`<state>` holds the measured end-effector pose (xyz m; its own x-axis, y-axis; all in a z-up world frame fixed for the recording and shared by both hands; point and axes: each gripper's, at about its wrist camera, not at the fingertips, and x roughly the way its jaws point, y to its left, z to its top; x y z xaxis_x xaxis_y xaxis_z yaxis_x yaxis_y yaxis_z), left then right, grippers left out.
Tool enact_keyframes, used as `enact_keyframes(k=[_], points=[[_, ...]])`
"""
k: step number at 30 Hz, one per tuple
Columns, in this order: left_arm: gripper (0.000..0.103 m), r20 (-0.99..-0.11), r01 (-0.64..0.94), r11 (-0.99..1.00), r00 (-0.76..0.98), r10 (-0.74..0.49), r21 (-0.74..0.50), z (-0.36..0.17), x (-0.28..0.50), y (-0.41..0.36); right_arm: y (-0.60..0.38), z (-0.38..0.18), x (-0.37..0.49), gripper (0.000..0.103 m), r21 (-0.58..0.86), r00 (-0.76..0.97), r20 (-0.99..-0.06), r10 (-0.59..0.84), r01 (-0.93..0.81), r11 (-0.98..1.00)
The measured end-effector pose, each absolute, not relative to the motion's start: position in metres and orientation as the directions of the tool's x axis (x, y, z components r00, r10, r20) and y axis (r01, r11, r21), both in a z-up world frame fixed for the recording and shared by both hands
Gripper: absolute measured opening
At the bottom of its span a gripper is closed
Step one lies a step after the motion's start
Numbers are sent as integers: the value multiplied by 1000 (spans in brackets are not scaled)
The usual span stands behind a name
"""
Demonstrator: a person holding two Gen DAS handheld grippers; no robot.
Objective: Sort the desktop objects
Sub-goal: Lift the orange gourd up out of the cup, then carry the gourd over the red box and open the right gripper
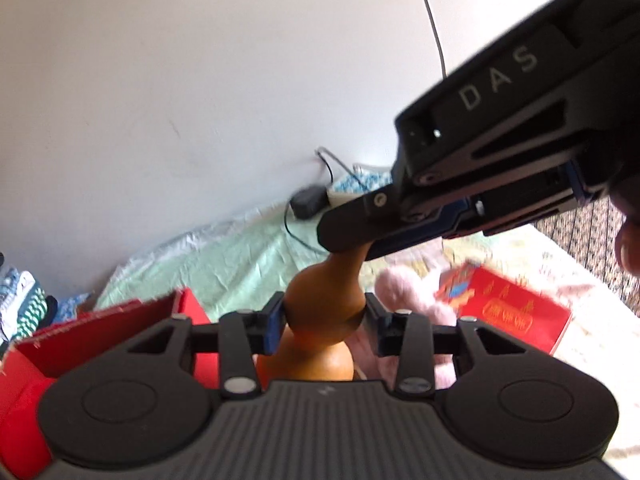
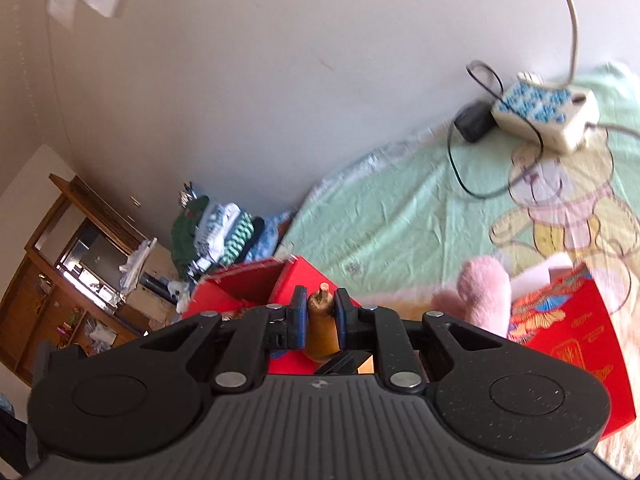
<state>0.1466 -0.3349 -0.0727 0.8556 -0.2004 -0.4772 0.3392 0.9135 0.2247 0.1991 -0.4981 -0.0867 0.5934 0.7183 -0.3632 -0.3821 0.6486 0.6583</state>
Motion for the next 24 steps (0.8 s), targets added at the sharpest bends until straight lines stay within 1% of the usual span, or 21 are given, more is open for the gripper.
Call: enact_keyframes(k=[6,9,12,15,19,24], points=[[40,-371,320,938,894,-252,133,-29,133,-301,-469,-37,165,16,531,664,-287,690,-490,692],[40,-316,318,943,909,-273,101,-11,124,-277,-452,-15,153,16,498,678,-240,695,-528,688],[40,-306,319,944,909,-281,81,-4,120,-248,-429,-2,148,16,492,666,-233,709,-548,677],[40,-354,330,944,885,-301,22,-9,126,-217,-397,1,153,16,471,648,-280,709,-551,689],[39,-469,353,933,813,-346,-76,-31,142,-184,-351,-8,173,16,436,599,-430,676,-517,736],[39,-581,397,902,699,-418,-170,-55,156,-157,-308,-28,200,16,407,498,-614,612,-464,786]])
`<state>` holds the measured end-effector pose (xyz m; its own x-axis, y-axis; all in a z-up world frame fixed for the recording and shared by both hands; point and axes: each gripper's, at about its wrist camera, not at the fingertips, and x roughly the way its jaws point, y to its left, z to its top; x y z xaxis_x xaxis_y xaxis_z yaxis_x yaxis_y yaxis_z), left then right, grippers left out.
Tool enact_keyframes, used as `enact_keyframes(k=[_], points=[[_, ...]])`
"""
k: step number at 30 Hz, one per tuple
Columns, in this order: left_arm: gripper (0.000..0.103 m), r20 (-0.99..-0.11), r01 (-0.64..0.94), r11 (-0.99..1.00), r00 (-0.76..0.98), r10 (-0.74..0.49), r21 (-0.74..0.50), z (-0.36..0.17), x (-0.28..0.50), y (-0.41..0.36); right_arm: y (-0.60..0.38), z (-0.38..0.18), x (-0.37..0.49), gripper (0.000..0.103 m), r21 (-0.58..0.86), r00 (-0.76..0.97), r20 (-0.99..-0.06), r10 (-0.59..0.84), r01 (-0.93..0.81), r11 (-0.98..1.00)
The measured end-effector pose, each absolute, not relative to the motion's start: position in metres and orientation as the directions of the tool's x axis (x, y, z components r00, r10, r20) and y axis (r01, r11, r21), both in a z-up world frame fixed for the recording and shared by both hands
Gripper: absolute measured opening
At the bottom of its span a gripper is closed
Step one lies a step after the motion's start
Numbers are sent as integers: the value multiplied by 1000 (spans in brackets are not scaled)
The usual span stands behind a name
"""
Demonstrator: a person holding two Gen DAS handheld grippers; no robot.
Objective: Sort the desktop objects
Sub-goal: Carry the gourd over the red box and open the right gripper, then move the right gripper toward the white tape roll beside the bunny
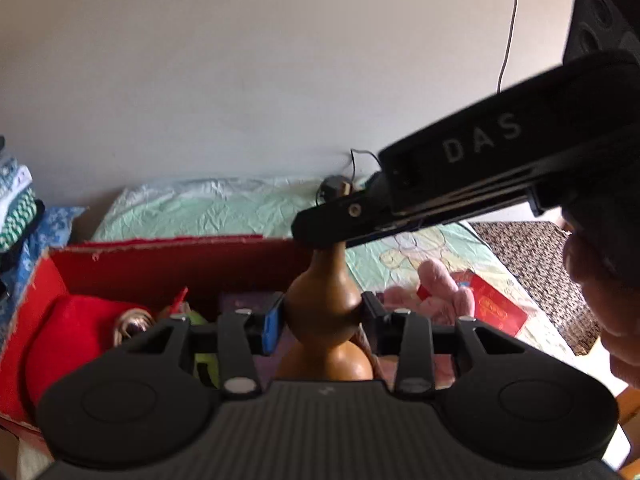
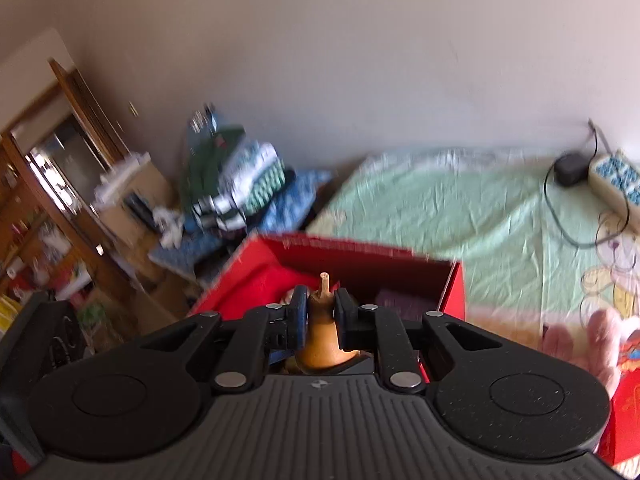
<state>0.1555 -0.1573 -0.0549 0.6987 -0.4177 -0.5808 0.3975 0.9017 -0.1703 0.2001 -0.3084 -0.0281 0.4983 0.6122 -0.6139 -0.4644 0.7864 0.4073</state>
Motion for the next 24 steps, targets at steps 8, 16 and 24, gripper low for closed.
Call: enact_keyframes(k=[8,16,24], points=[[44,-664,422,876,589,-462,-235,-72,194,-134,-268,-59,240,16,330,455,-756,471,-356,874],[66,-701,397,880,549,-454,-259,-84,217,-116,-263,-88,262,20,265,528,-767,364,-255,930],[62,-689,401,873,550,-473,-279,-80,211,-99,-277,-80,240,26,281,672,-650,356,-222,934]])
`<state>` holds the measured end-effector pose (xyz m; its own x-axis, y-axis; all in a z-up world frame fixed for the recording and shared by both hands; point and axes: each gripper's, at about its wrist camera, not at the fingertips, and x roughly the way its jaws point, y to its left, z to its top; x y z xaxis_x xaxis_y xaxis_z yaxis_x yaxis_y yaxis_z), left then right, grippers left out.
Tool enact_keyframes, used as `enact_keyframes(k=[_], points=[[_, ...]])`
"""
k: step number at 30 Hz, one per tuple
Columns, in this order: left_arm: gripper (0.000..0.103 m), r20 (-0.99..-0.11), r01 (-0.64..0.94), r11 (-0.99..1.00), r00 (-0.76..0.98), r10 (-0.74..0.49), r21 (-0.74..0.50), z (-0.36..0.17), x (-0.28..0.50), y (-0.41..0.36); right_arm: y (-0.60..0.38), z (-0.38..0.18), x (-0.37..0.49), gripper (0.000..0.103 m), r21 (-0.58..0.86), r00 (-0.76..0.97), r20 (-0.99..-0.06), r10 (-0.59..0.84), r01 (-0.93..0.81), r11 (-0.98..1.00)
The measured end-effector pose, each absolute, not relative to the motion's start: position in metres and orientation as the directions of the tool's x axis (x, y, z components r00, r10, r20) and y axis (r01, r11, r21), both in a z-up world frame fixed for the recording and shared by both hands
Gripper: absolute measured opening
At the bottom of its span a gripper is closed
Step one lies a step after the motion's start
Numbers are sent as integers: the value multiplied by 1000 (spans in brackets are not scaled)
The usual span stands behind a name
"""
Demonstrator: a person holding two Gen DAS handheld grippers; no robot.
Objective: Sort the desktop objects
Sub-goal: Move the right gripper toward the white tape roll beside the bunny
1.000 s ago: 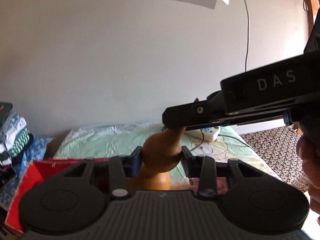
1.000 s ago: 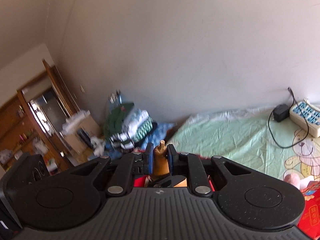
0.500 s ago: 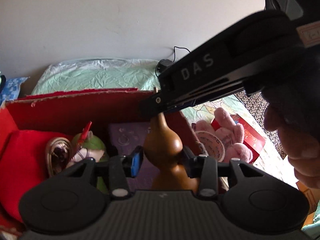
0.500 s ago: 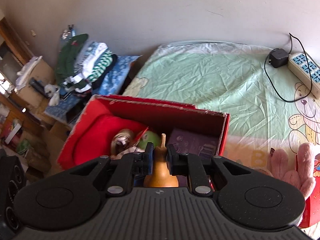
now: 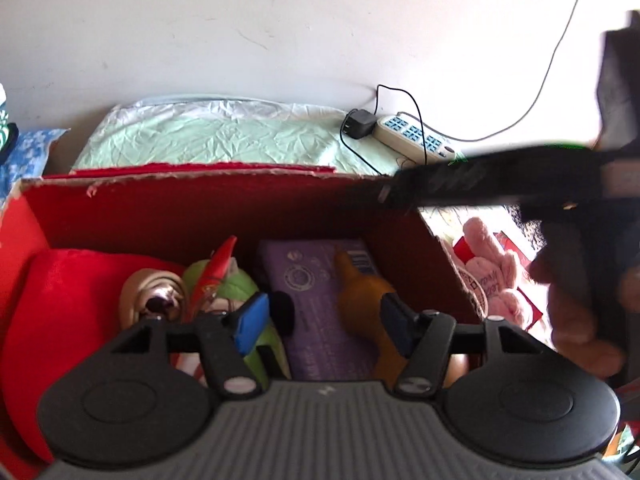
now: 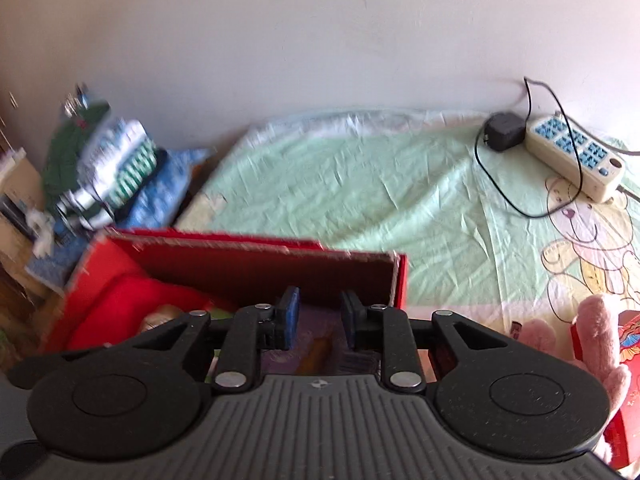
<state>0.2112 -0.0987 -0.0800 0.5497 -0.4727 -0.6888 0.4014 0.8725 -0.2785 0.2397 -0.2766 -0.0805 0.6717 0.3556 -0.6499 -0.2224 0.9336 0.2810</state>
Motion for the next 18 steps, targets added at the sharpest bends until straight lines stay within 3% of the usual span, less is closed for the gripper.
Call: enact_keyframes(k=[3,7,13,18], points=[[61,-676,451,842,523,-519,-297,-75,200,-103,-294,-61,214,33,347,740,-558,376,-203,916],[61,-668,510,805,490,-561,-302,-74,197,-119,-317,-48,179,35,409,791,-481,379,-180,895],[61,-685,533,797,468,-559,-286,-80,199,-137,-354,-46,138,37,390,831,-465,304,-116,913],[66,-689,511,819,496,-529,-260,-75,206,-138,-398,-57,115,46,393,857,-475,201,2,920]])
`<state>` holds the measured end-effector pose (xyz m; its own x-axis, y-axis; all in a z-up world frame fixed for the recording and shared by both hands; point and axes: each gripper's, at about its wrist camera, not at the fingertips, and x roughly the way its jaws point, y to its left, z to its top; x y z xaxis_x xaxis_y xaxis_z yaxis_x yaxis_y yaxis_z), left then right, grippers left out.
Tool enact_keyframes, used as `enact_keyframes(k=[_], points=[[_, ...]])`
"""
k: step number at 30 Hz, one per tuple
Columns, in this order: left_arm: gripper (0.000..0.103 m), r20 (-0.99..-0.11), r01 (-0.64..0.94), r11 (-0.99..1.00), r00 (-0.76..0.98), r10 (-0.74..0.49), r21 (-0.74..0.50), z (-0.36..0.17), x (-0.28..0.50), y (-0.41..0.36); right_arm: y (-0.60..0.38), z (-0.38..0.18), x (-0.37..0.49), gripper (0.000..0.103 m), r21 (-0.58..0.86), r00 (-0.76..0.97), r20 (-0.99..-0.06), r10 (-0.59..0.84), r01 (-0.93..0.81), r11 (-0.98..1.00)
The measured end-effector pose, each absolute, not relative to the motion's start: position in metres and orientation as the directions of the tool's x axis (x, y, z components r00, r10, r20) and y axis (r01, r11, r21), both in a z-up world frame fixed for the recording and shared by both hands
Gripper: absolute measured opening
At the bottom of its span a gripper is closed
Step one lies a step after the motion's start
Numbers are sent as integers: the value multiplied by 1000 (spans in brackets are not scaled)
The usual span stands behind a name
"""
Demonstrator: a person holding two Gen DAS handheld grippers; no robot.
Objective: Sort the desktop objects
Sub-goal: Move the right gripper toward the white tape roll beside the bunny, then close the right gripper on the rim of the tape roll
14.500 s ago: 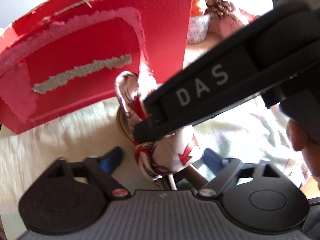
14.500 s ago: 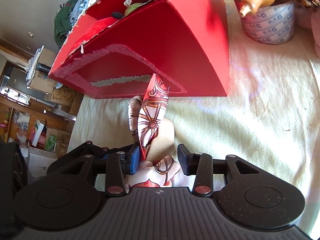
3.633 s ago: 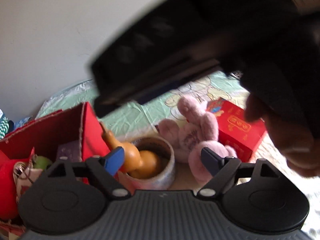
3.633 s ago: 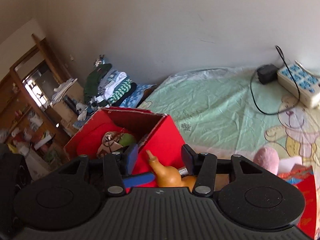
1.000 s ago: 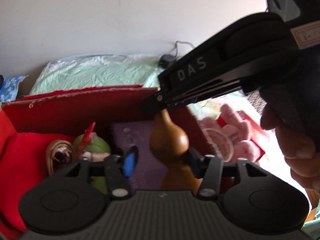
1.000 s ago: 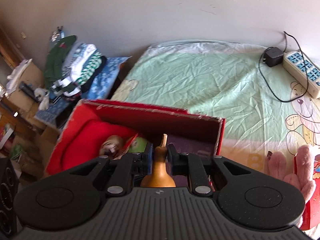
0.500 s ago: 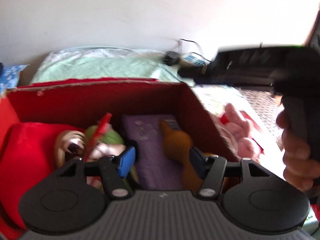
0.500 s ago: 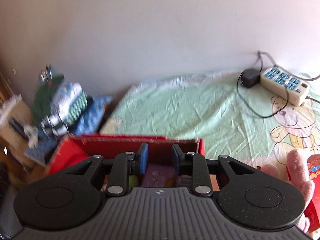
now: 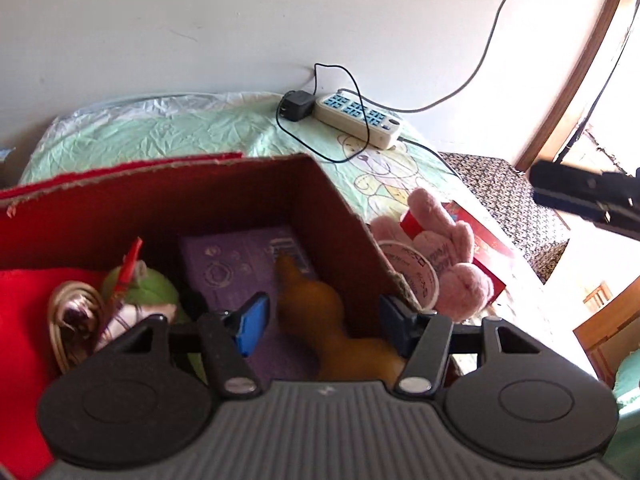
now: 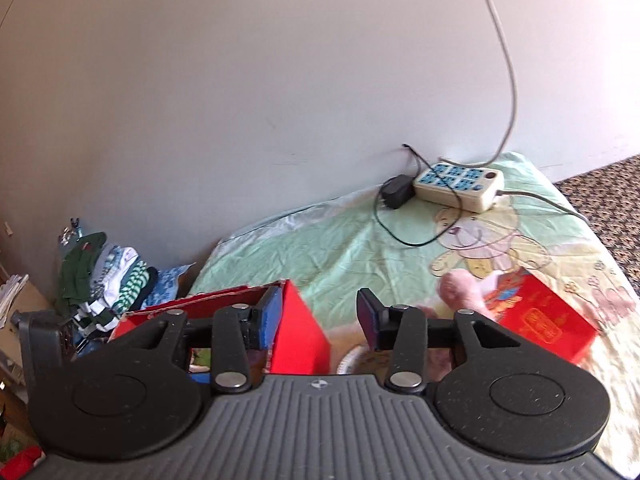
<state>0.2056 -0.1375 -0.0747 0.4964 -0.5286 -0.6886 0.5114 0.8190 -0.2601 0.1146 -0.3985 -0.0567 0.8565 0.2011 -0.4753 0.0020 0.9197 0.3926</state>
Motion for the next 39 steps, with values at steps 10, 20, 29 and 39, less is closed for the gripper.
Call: enact_keyframes(k=[10,20,29,39], points=[[74,-577,548,800,581,-574,-244,-17,158,-152,-469,-97,101,45,426,807,-571,150,135,895],[64,-658,627,779,600,-454,35,-72,94,-279,-475,-111,152,29,491,671,-598,439,-126,862],[60,-682,527,831,675,-281,178,-109,106,-310,-451,-129,223,31,444,470,-681,562,-346,827],[62,-689,434,846,716,-116,309,-129,126,-326,-411,-157,260,31,304,415,-765,492,-441,845]])
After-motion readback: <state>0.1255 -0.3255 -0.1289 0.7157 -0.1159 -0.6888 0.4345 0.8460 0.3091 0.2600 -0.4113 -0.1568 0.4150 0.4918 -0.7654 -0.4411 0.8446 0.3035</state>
